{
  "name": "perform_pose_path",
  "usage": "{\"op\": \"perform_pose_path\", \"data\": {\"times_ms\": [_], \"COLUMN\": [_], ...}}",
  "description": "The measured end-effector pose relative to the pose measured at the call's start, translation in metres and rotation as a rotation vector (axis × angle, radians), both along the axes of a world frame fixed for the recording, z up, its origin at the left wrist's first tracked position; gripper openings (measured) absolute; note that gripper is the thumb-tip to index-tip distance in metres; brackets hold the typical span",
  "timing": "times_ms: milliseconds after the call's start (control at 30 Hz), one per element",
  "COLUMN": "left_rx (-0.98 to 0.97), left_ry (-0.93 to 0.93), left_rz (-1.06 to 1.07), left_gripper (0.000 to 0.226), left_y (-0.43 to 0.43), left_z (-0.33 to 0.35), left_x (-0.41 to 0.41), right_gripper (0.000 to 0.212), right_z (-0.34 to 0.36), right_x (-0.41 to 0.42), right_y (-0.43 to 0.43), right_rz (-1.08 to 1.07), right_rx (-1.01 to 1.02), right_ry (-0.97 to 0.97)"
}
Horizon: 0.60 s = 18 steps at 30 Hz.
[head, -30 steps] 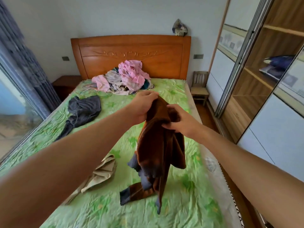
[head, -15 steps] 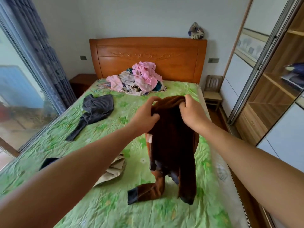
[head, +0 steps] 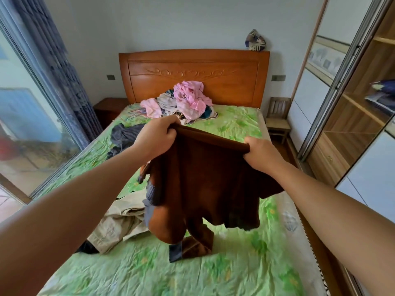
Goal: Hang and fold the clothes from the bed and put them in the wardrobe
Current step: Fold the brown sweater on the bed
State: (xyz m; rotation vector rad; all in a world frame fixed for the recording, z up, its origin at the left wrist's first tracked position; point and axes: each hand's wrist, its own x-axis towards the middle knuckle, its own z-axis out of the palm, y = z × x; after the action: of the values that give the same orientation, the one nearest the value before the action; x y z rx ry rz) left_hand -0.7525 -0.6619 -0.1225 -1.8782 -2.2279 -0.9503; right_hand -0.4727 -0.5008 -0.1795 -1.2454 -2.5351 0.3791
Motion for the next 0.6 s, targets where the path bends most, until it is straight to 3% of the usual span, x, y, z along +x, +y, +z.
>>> {"op": "perform_pose_path", "data": {"times_ms": [167, 267, 333, 400, 467, 533, 600], "left_rx": [-0.059, -0.380, -0.580, -0.598, -0.565, -0.514, -0.412], "left_ry": [0.005, 0.056, 0.122, -0.046, -0.379, -0.501, -0.374], "left_rz": [0.114, 0.225, 0.212, -0.017, -0.239, -0.297, -0.232], "left_gripper": [0.023, 0.020, 0.031, 0.060, 0.082, 0.066, 0.032], "left_y": [-0.014, -0.017, -0.018, -0.017, -0.011, -0.003, 0.002], "left_z": [-0.003, -0.004, -0.007, -0.012, -0.019, -0.032, -0.043], "left_x": [-0.011, -0.015, -0.009, 0.011, 0.040, 0.061, 0.069], "right_gripper": [0.012, 0.015, 0.019, 0.023, 0.035, 0.046, 0.051], "right_z": [-0.006, 0.009, 0.027, 0.045, 0.055, 0.053, 0.050], "right_x": [-0.001, -0.017, -0.032, -0.046, -0.057, -0.061, -0.056], "right_y": [-0.007, -0.018, -0.028, -0.042, -0.059, -0.070, -0.071], "right_rz": [-0.006, -0.004, 0.017, 0.064, 0.108, 0.121, 0.085], "right_rx": [-0.104, -0.188, -0.270, -0.439, -0.618, -0.816, -0.949], "right_ry": [-0.038, 0.105, 0.182, 0.200, 0.152, 0.182, 0.325]}}
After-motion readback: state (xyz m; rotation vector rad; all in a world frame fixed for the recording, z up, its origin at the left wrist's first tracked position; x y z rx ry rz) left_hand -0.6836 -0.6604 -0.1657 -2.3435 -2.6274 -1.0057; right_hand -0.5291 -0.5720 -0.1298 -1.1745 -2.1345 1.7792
